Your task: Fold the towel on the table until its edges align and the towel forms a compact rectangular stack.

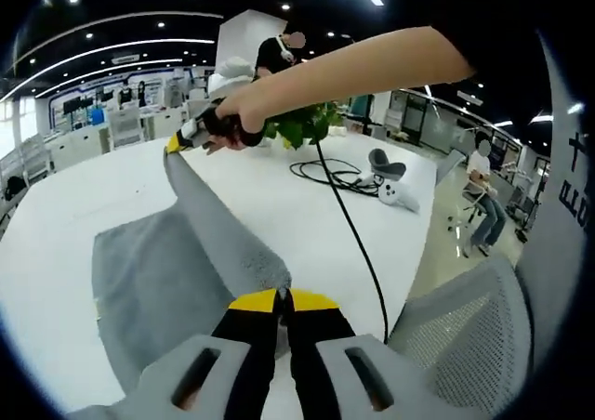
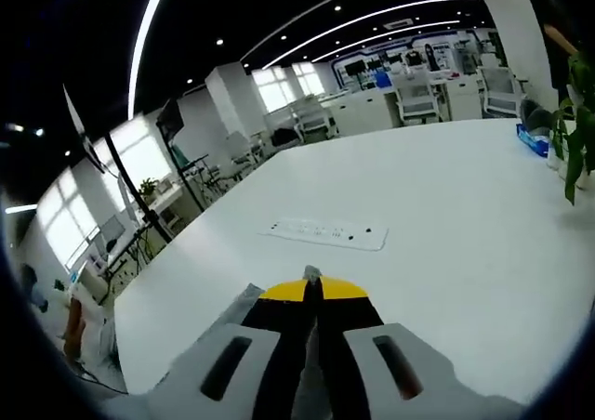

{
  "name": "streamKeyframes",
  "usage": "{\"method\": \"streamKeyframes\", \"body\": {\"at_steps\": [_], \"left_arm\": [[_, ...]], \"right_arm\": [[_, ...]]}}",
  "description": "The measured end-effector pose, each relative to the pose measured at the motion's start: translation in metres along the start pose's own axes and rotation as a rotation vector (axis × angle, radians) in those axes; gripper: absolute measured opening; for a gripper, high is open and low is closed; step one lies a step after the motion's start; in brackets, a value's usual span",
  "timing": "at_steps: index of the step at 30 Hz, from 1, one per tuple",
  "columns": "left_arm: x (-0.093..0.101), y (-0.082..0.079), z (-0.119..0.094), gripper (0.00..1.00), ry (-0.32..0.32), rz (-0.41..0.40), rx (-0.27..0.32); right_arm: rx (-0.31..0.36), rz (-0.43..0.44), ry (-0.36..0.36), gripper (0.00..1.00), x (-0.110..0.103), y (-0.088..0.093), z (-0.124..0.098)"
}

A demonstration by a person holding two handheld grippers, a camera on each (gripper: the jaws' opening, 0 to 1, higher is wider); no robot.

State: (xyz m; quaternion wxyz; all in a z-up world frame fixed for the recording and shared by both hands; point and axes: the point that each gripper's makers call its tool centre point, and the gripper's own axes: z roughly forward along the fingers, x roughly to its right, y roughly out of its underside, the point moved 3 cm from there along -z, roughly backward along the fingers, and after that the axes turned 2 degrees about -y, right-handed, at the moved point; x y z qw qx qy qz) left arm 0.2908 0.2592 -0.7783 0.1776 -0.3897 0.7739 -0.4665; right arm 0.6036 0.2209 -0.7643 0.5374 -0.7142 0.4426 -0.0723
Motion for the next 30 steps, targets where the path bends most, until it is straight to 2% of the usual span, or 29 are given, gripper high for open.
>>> {"method": "streamKeyframes", "body": {"at_steps": [8,11,17,20,26,30], "left_arm": [[-0.024,0.008,-0.022,0.03,-0.088,-0.079,0.012],[-0.034,0.011,-0.031,0.03,-0.129,-0.127,0.018],[-0.048,0.024,-0.044,0.03,-0.169,-0.234,0.015],[-0.052,0.029,-0.049,0.03,-0.15,-0.307,0.028],[-0.068,0.038,-0.06,0.03,-0.158,-0.342,0.03],[-0.081,0.052,-0.064,0.04,-0.16,-0.371,0.01]], "right_arm": [[-0.007,-0.017,-0.022,0.0,-0.02,-0.007,0.021],[-0.009,-0.011,-0.028,0.0,-0.027,-0.006,0.028],[-0.017,-0.002,-0.04,0.0,-0.04,-0.006,0.045],[-0.018,-0.001,-0.042,0.0,-0.048,-0.007,0.05],[-0.023,-0.003,-0.031,0.0,-0.062,-0.007,0.062],[-0.035,-0.014,-0.033,0.0,-0.07,-0.003,0.074]]}}
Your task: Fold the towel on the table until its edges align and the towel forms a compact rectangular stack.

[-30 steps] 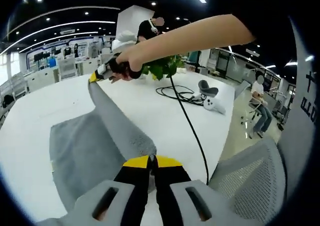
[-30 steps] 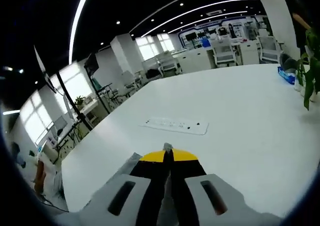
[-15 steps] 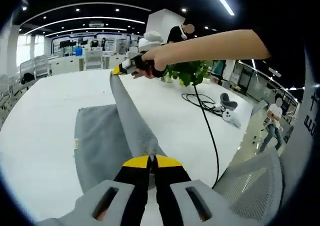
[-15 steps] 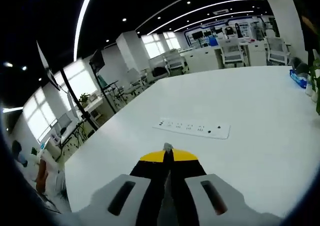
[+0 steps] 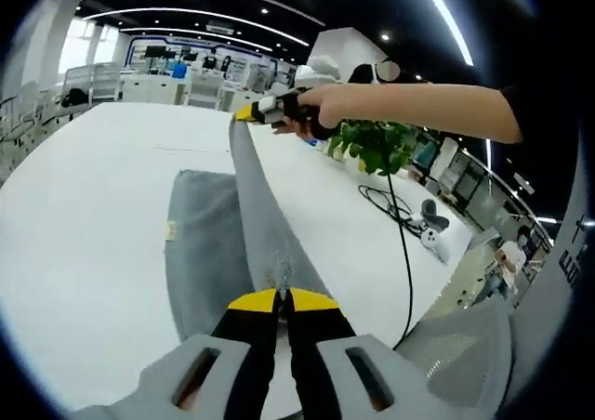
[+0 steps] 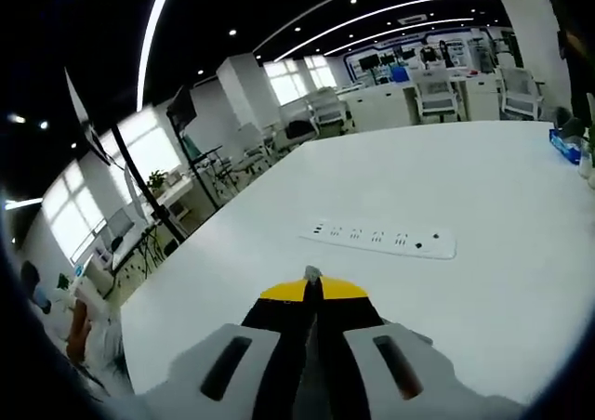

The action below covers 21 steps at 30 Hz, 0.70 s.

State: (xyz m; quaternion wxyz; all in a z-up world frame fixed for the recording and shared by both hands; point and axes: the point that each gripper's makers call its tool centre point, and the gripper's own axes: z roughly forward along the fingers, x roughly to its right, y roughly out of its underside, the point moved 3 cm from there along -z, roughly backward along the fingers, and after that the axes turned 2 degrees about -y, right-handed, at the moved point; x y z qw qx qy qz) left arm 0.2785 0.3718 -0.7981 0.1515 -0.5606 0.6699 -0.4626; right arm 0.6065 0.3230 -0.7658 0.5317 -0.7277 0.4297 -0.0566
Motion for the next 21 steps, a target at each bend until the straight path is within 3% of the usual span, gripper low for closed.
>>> {"method": "streamKeyframes", "body": {"at_steps": [6,8,11,21], "left_arm": [[-0.018,0.011,-0.002,0.03,0.001,-0.029,-0.038],[-0.023,0.015,-0.001,0.03,0.006,-0.044,-0.05],[-0.032,0.02,-0.001,0.03,0.01,-0.06,-0.069],[-0.038,0.012,-0.013,0.03,0.057,-0.108,-0.038]], "right_arm": [[-0.035,-0.015,0.004,0.0,-0.008,0.014,0.026],[-0.072,-0.101,0.013,0.0,-0.009,0.019,0.034],[-0.073,-0.097,0.01,0.0,-0.017,0.02,0.038],[-0.09,-0.174,0.051,0.0,-0.027,0.02,0.056]]}}
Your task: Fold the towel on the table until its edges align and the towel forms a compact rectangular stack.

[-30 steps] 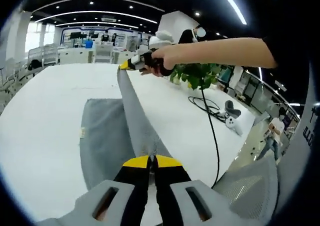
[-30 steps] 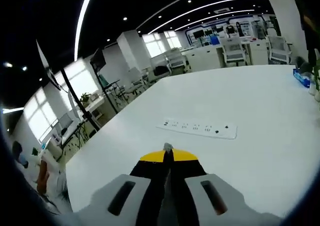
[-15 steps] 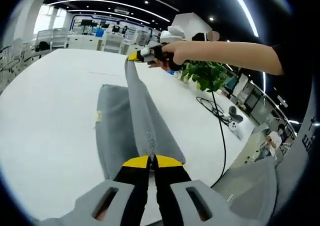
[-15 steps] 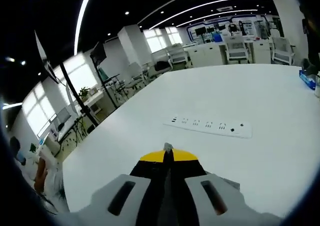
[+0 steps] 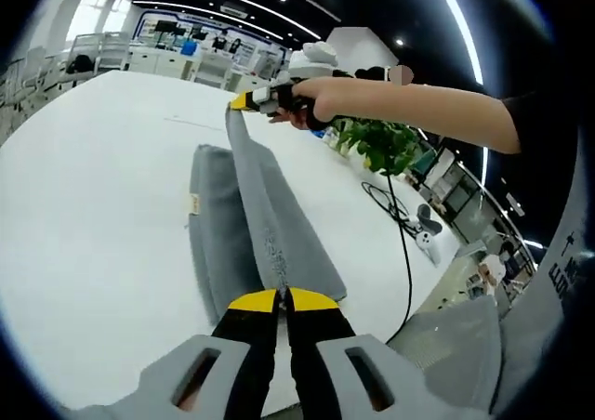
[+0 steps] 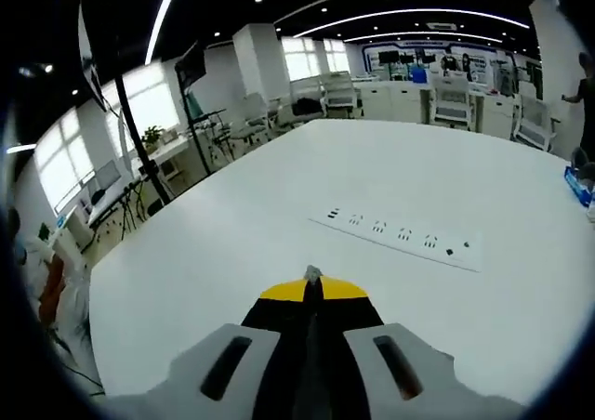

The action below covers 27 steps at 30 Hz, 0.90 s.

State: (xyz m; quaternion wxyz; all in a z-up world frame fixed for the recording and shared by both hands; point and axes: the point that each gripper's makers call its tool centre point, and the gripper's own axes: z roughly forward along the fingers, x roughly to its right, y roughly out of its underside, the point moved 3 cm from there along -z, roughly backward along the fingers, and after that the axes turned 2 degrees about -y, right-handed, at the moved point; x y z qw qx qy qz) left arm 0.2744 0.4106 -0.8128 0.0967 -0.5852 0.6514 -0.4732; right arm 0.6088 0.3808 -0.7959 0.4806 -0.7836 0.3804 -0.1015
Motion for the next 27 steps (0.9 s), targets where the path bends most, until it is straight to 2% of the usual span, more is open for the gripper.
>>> {"method": "streamKeyframes", "body": {"at_steps": [5,8,10,13,20,24,27], "left_arm": [[-0.019,0.015,0.006,0.03,-0.035,-0.045,-0.035],[-0.028,0.031,0.011,0.01,-0.05,-0.058,-0.101],[-0.033,0.042,0.013,0.01,-0.061,-0.074,-0.13],[-0.034,0.049,0.014,0.01,-0.061,-0.115,-0.125],[-0.039,0.048,0.014,0.01,-0.072,-0.113,-0.137],[-0.044,0.045,0.013,0.01,-0.081,-0.102,-0.139],[-0.049,0.039,0.012,0.11,-0.093,-0.088,-0.114]], "right_arm": [[-0.018,0.008,-0.007,0.0,-0.004,0.011,0.014],[-0.033,0.015,0.003,0.0,-0.004,0.021,0.021],[-0.038,0.024,0.004,0.0,-0.001,0.028,0.035],[-0.056,0.012,0.0,0.0,-0.004,0.032,0.038],[-0.086,0.021,-0.013,0.01,-0.007,0.051,0.058],[-0.094,0.024,-0.031,0.02,-0.007,0.056,0.061],[-0.082,0.033,-0.079,0.1,-0.012,0.056,0.062]]}}
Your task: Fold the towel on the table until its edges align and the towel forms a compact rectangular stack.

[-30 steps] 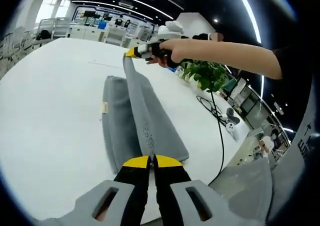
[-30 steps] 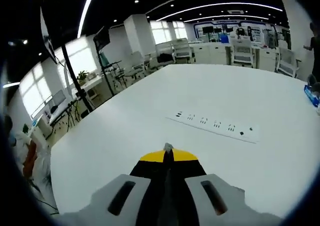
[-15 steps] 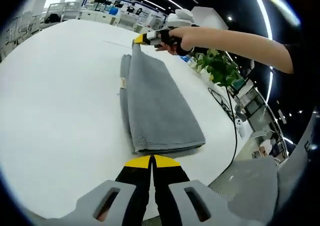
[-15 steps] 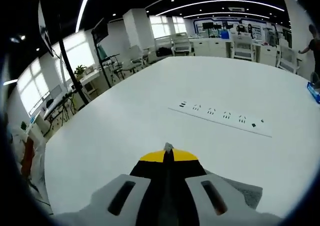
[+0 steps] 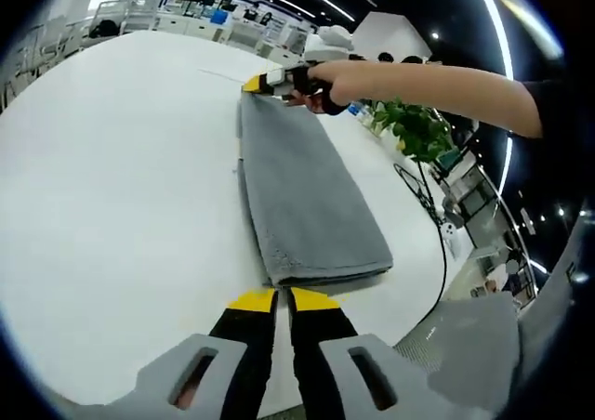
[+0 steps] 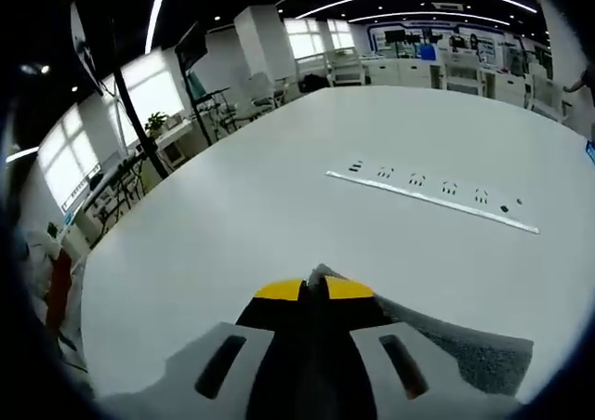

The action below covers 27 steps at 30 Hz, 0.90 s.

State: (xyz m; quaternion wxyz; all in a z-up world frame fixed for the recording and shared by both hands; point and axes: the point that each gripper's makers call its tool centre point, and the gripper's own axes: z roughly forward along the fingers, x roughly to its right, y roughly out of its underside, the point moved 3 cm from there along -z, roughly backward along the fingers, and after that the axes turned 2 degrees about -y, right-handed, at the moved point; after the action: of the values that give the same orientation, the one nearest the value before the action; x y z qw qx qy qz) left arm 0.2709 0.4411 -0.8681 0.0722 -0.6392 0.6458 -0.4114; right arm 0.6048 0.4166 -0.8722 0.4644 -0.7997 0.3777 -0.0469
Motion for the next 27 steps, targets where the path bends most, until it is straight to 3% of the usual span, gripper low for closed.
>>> {"method": "streamKeyframes", "body": {"at_steps": [2,10,17,27], "left_arm": [[-0.003,-0.003,0.002,0.22,-0.016,0.013,0.008],[-0.007,-0.017,0.007,0.41,-0.018,0.064,0.029],[-0.006,-0.026,0.019,0.4,-0.013,0.109,0.03],[-0.021,-0.049,0.043,0.37,0.005,0.199,0.003]], "right_arm": [[0.005,-0.027,0.0,0.14,-0.001,0.0,-0.001],[0.019,-0.05,-0.01,0.25,0.003,-0.002,-0.005],[0.004,-0.082,0.033,0.28,0.022,0.001,-0.02],[-0.033,-0.092,0.131,0.28,0.063,0.026,-0.072]]}}
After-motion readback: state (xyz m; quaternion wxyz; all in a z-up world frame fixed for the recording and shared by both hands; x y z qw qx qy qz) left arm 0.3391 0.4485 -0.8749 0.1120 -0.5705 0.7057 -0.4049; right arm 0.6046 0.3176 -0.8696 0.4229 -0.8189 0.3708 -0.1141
